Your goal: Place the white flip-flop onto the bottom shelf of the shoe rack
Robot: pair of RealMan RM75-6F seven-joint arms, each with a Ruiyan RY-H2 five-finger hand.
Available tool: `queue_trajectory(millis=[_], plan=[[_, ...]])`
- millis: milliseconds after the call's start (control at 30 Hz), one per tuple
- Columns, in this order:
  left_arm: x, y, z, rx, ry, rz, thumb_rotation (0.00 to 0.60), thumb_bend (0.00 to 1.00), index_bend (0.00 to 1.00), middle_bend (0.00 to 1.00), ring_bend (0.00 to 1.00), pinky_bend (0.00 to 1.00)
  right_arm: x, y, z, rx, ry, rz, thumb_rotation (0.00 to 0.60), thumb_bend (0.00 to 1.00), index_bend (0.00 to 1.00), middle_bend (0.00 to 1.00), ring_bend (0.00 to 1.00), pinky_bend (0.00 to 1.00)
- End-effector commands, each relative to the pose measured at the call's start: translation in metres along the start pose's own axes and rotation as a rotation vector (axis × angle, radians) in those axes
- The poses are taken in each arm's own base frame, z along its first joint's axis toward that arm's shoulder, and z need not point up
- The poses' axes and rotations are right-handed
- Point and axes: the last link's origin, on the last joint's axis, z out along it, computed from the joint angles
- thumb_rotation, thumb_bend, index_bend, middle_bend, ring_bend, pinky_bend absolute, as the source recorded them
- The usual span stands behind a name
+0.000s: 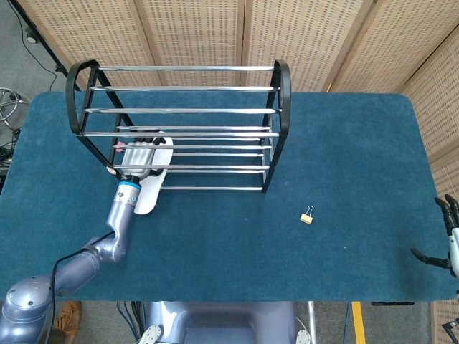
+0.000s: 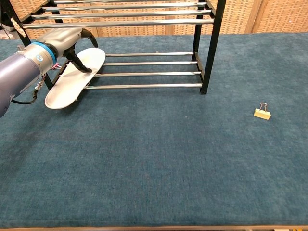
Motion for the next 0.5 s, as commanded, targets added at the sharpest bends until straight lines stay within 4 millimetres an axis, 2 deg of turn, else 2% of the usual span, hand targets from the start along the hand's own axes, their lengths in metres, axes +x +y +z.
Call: queue_trajectory(millis=[33, 500], plan=[[0.001, 0.001, -0.003, -0.014, -0.01, 0.029, 0.6, 0.05, 0.27, 0.12, 0.08, 0.37, 0.0, 0.0, 0.0, -0.001, 0.0, 0.002, 0.6, 0.0, 0.0, 0.0, 0.0, 0.0], [0.006, 0.02, -0.026, -0.092, -0.033, 0.063, 0.6, 0.04, 0.26, 0.12, 0.07, 0.35, 0.002, 0.0, -0.001, 0.002, 0.001, 0.009, 0.6, 0.0, 0.0, 0.0, 0.0, 0.0]])
